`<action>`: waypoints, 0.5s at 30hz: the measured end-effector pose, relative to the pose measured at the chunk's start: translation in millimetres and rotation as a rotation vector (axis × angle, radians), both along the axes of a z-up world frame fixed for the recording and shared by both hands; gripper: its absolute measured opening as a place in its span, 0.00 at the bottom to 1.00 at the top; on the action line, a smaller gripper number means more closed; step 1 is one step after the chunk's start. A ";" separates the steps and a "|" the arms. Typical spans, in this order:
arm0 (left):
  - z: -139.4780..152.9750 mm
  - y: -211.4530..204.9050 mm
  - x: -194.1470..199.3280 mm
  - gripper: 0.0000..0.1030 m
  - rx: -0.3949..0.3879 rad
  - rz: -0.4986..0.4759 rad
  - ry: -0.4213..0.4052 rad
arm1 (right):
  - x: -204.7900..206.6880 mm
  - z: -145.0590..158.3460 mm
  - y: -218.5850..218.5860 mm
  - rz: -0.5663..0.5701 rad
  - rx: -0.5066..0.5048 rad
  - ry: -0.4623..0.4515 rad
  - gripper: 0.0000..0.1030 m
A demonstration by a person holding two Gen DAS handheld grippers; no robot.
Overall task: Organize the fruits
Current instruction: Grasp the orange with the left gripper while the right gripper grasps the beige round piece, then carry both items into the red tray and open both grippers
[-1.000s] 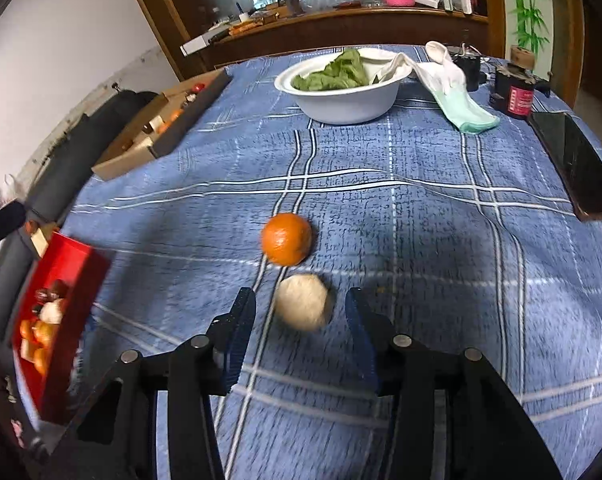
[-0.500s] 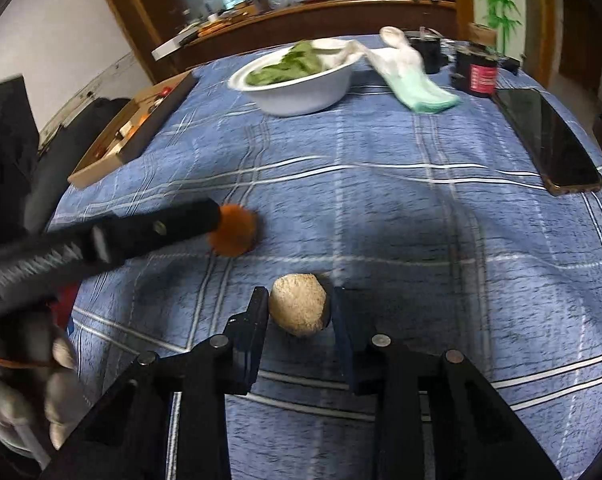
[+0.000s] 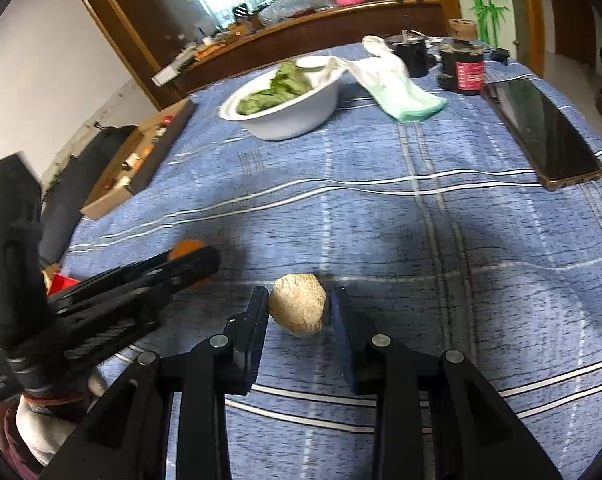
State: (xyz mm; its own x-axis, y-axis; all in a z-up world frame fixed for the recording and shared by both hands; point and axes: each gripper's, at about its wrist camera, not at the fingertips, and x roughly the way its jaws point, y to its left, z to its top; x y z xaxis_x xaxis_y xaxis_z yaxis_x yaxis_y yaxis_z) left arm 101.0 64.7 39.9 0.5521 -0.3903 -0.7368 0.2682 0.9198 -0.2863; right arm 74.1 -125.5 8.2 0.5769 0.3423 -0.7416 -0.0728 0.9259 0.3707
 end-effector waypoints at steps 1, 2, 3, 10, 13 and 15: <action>9.6 14.8 -12.2 0.27 -0.021 0.017 -0.011 | -1.1 0.9 1.5 0.014 0.023 -0.005 0.29; 16.5 27.0 -22.5 0.27 -0.037 0.031 -0.018 | -1.6 1.9 2.9 0.023 0.038 -0.009 0.29; 23.3 40.6 -32.0 0.27 -0.049 0.053 -0.028 | -3.1 3.0 5.3 0.035 0.053 -0.016 0.29; 63.0 180.6 -122.4 0.27 -0.046 0.342 -0.131 | -21.4 16.9 31.2 0.094 0.067 -0.086 0.30; 65.5 237.3 -144.1 0.28 -0.018 0.448 -0.136 | -30.8 27.2 48.4 0.117 0.061 -0.102 0.30; 62.4 263.3 -148.3 0.28 0.008 0.477 -0.122 | -38.4 34.3 65.7 0.159 0.097 -0.091 0.30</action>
